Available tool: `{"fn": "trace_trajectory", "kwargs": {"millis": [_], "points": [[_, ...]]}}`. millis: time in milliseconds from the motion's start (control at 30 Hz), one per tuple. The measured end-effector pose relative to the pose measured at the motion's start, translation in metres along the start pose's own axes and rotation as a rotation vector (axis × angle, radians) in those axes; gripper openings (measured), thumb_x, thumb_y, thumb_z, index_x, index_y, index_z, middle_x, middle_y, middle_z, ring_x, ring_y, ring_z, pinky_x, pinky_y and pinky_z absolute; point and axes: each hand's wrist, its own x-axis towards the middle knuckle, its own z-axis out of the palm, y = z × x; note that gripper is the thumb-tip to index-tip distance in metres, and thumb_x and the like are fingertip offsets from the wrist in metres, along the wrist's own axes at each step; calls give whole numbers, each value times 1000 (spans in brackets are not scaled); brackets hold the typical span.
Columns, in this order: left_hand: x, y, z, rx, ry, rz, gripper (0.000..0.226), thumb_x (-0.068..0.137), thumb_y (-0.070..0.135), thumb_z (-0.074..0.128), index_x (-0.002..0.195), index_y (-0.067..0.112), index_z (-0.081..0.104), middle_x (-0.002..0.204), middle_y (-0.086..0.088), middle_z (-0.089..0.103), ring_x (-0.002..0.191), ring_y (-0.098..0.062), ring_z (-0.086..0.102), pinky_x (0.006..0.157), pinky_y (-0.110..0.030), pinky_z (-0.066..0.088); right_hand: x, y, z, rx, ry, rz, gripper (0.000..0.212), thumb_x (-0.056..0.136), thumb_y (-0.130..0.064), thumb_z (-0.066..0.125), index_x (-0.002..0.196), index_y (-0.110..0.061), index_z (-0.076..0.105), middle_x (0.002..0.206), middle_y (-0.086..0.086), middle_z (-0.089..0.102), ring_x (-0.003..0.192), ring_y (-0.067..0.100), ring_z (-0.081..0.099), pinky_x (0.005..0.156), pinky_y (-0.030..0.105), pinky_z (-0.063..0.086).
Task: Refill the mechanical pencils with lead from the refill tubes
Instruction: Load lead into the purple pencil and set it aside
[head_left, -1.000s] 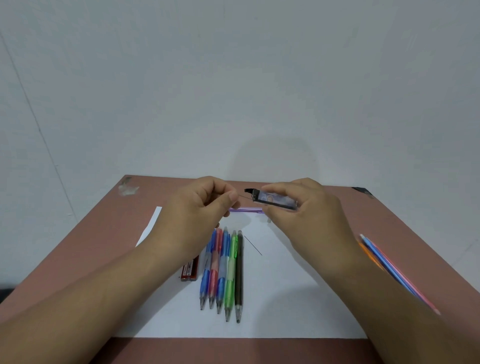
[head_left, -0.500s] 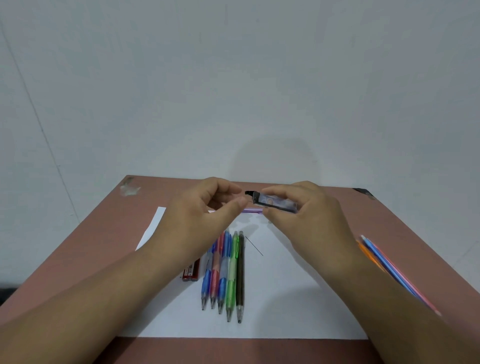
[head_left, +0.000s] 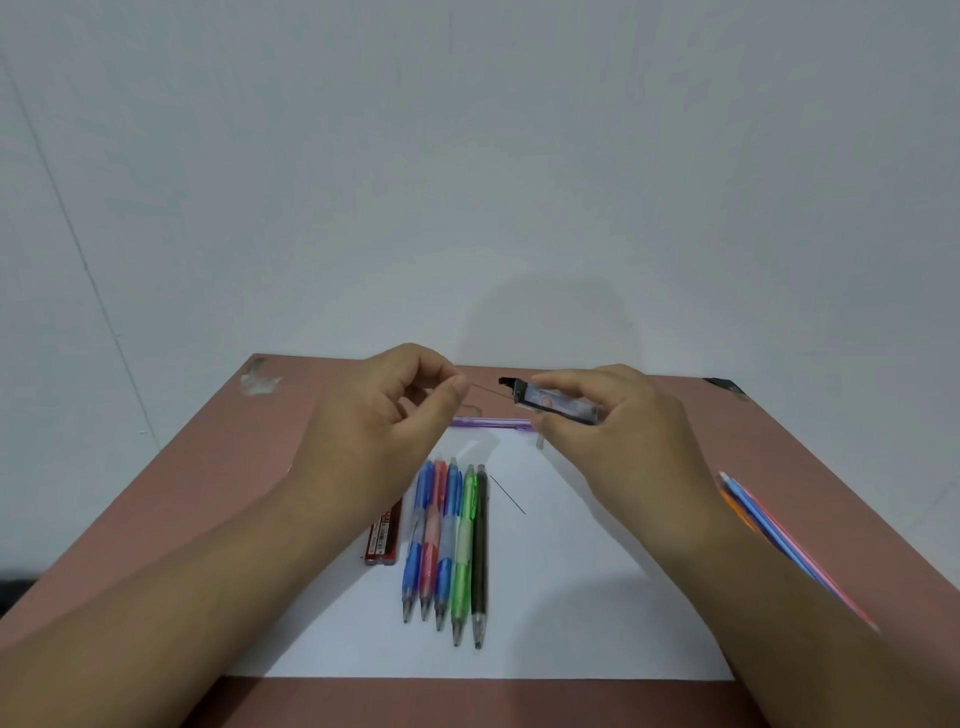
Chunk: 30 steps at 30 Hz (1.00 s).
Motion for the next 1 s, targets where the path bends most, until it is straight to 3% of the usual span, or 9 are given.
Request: {"fn": "trace_trajectory", "kwargs": {"millis": [233,467,633,733,933,1000], "points": [[3,-5,-6,-82,39,10,15,95,41,59,86,31,65,84,7,70,77,-15,63,65,-25,52,2,3,-1,37,25,46,25,91,-22,76,113,-33,77,105,-15,66,89,-5,61,66,-1,41],[5,-5,-8,-166,74,-32,15,98,30,59,87,26,67,83,13,70,74,0,60,64,-9,43,3,3,-4,55,24,65,24,90,-28,76,114,-33,74,108,-17,67,96,-15,54,68,-6,37],[8,-7,-8,-185,106,-92,14,98,31,61,88,26,69,83,15,71,73,2,59,64,-10,44,3,2,-1,228,-22,100,18,88,-25,78,100,-37,72,91,-22,71,86,-2,67,64,6,47],[9,-8,-8,-131,115,-126,10,95,32,65,88,29,71,78,22,70,70,5,59,62,-10,41,4,3,3,315,-99,115,21,88,-17,77,101,-33,72,90,-20,74,82,-3,69,61,6,47],[9,-8,-8,-186,104,-162,5,92,29,69,91,29,74,85,14,75,77,-3,68,72,-21,53,3,3,7,306,-134,115,24,90,-19,77,98,-38,65,91,-26,71,85,-6,67,70,12,51],[9,-7,-7,-213,93,-167,5,92,26,69,92,27,74,87,12,77,78,-7,70,75,-26,59,2,1,6,323,-133,108,31,88,-22,79,107,-42,64,96,-26,70,91,1,70,78,25,59]]}}
